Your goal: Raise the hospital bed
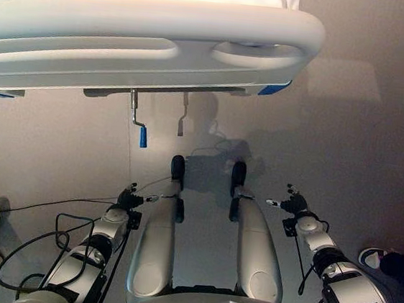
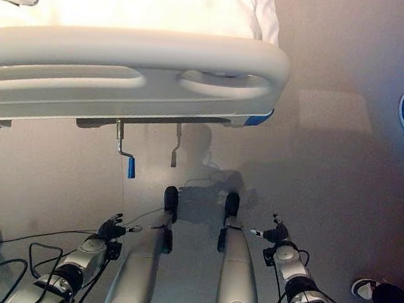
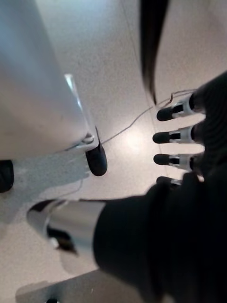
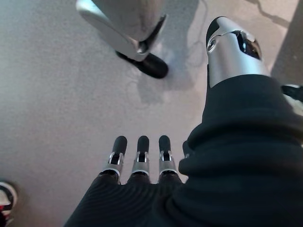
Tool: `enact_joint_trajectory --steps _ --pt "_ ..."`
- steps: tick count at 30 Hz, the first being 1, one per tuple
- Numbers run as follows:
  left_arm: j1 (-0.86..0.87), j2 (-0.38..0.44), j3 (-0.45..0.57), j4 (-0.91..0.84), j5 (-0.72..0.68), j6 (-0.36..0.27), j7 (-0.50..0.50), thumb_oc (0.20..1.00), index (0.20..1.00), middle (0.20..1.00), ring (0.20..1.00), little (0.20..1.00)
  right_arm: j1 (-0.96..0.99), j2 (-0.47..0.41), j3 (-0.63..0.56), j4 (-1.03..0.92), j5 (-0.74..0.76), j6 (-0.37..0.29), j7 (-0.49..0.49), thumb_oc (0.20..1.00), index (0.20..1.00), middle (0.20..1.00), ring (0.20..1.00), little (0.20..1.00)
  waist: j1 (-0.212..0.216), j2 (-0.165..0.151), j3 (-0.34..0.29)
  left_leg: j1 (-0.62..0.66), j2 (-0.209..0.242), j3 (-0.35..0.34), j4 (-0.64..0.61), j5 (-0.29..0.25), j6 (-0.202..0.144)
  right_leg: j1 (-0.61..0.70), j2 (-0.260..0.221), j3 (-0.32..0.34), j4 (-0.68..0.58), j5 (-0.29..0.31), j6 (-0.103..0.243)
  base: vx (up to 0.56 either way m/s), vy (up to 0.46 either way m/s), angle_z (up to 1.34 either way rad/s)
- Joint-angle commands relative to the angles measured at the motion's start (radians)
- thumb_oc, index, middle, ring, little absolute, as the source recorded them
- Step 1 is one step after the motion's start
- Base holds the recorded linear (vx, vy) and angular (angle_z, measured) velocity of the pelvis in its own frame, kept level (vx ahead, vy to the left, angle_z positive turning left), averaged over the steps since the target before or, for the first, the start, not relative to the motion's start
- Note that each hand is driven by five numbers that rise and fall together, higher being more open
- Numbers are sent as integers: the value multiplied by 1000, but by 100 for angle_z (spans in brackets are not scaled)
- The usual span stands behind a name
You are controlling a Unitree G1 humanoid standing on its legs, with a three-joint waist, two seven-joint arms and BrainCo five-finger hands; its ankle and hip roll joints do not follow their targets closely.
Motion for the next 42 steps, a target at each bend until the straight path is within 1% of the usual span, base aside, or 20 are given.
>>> enact_joint_trajectory --steps 1,10,11,14,15,16,17,18,21,25,32,42 --pt "31 8 1 4 -39 -6 25 1000 1000 1000 1000 1000 77 -55 25 -50 35 -19 -18 1000 1000 1000 1000 1000 -2 3 -91 -77 -56 -17 95 -37 49 -16 17 -19 -87 96 29 0 0 0" --pt "-35 54 21 -73 -130 -19 39 1000 1000 1000 1000 1000 89 -86 1 -135 48 -25 -21 1000 1000 1000 1000 1000 -8 13 -92 -156 -54 -25 103 -20 44 -90 24 -21 -87 109 27 -23 0 0" --pt "-69 76 30 -95 -181 -24 43 1000 1000 1000 1000 1000 88 -94 0 -152 59 -29 -22 1000 1000 1000 1000 1000 -13 14 -85 -186 -53 -28 119 -19 43 -119 24 -21 -77 111 26 0 0 0" --pt "-105 96 37 -93 -213 -24 46 1000 1000 1000 1000 1000 87 -97 0 -177 66 -29 -21 1000 1000 1000 1000 1000 -20 12 -77 -214 -50 -28 139 -22 41 -150 26 -18 -59 109 24 -24 5 0" --pt "-131 117 43 -96 -256 -27 50 1000 1000 1000 1000 1000 84 -98 4 -201 73 -32 -19 1000 1000 1000 1000 1000 -31 9 -68 -250 -46 -24 169 -26 41 -186 29 -13 -35 111 23 0 0 0" --pt "-144 124 42 -92 -264 -25 43 1000 1000 1000 1000 1000 83 -98 6 -205 78 -32 -19 1000 1000 1000 1000 1000 -36 6 -63 -267 -43 -21 181 -28 40 -202 28 -10 -26 111 23 64 10 -4" --pt "-156 130 49 -91 -290 -26 44 1000 1000 1000 1000 1000 82 -100 6 -212 81 -34 -19 1000 1000 1000 1000 1000 -36 8 -65 -272 -37 -27 202 -69 35 -212 34 -5 0 78 29 81 -4 -6" --pt "-169 139 54 -99 -314 -28 43 1000 1000 1000 1000 1000 80 -101 5 -218 88 -35 -20 1000 1000 1000 1000 1000 -39 5 -62 -293 -34 -26 221 -77 36 -230 32 -3 13 76 29 85 -11 -8" --pt "-190 155 55 -96 -334 -26 38 1000 1000 1000 1000 1000 79 -102 7 -234 97 -37 -16 1000 1000 1000 1000 1000 -47 1 -58 -332 -31 -24 252 -83 36 -265 31 -2 39 73 29 6 -11 -11" --pt "-219 191 62 -123 -379 -24 43 1000 1000 1000 1000 1000 88 -106 6 -270 112 -42 -13 1000 1000 1000 1000 1000 -63 -2 -59 -409 -27 -27 311 -101 34 -344 25 4 98 62 27 2 0 -1" --pt "-266 242 75 -159 -437 -23 52 1000 1000 1000 1000 1000 121 -111 -5 -378 145 -54 -18 1000 1000 1000 1000 1000 -78 0 -53 -511 -23 -20 376 -123 30 -445 22 8 167 49 25 0 0 0" --pt "-314 274 71 -202 -464 -24 71 1000 1000 1000 1000 1000 138 -116 -9 -433 142 -59 -23 1000 1000 1000 1000 1000 -92 2 -58 -612 -25 -7 456 -150 37 -554 37 18 236 37 22 2 0 -3"
